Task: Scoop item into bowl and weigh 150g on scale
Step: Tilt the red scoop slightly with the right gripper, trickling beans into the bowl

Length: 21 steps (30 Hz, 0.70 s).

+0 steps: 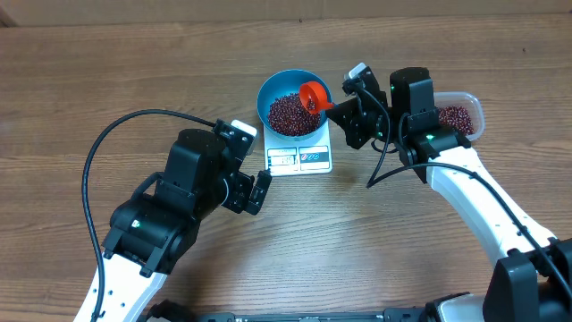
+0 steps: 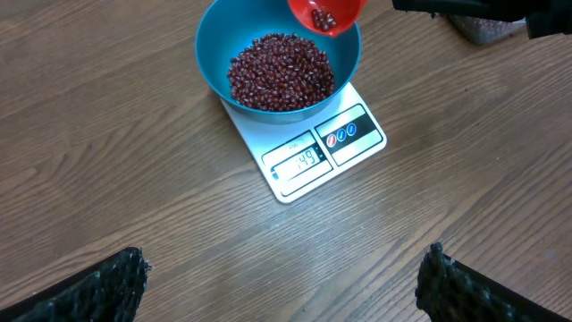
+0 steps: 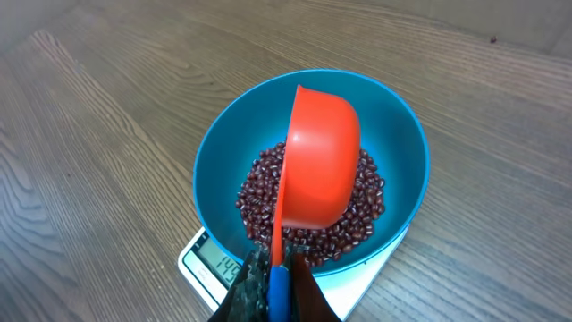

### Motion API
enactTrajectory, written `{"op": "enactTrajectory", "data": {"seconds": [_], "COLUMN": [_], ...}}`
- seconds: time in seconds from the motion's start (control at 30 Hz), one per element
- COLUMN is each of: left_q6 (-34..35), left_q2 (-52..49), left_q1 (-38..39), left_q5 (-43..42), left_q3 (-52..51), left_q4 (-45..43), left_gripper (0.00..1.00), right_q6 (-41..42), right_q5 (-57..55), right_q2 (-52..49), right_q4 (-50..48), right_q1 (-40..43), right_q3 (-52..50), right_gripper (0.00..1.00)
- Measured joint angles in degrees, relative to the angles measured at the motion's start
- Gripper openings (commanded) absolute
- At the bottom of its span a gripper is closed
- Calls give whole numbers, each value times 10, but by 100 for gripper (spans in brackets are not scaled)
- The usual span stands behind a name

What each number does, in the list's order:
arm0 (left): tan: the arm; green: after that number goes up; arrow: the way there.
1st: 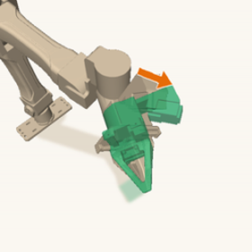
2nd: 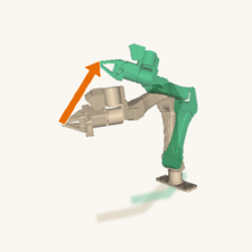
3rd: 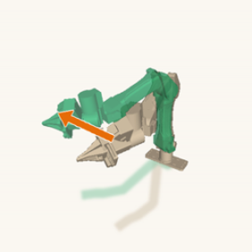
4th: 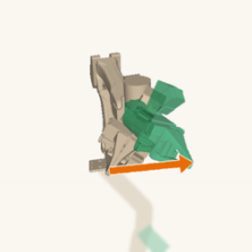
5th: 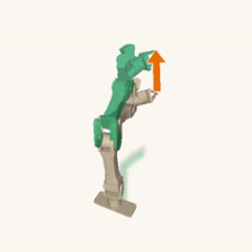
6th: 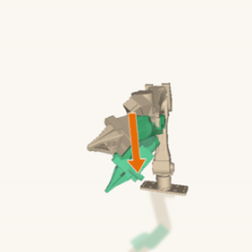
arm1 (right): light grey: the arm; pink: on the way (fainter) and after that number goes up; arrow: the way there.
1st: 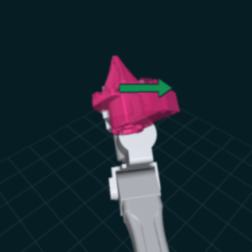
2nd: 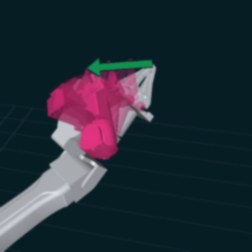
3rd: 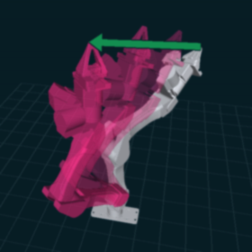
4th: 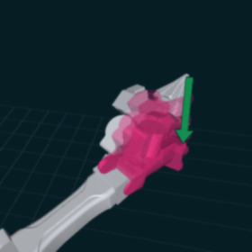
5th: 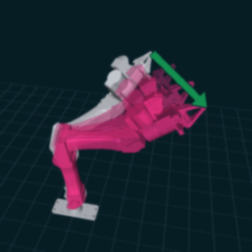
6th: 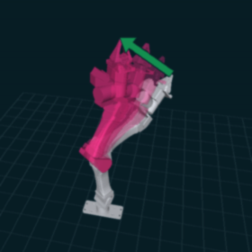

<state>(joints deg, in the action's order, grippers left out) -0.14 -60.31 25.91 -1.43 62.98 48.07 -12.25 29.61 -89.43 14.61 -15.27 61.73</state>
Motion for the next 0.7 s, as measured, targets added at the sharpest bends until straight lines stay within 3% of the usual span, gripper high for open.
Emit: {"op": "enactTrajectory", "data": {"seconds": [0.7], "left_q6": [0], "left_q2": [0], "left_q1": [0], "left_q5": [0], "left_q3": [0], "left_q4": [0], "left_gripper": [100], "right_q6": [16], "right_q5": [0], "right_q2": [0], "right_q4": [-2], "right_q1": [0], "right_q3": [0], "right_gripper": [4]}}
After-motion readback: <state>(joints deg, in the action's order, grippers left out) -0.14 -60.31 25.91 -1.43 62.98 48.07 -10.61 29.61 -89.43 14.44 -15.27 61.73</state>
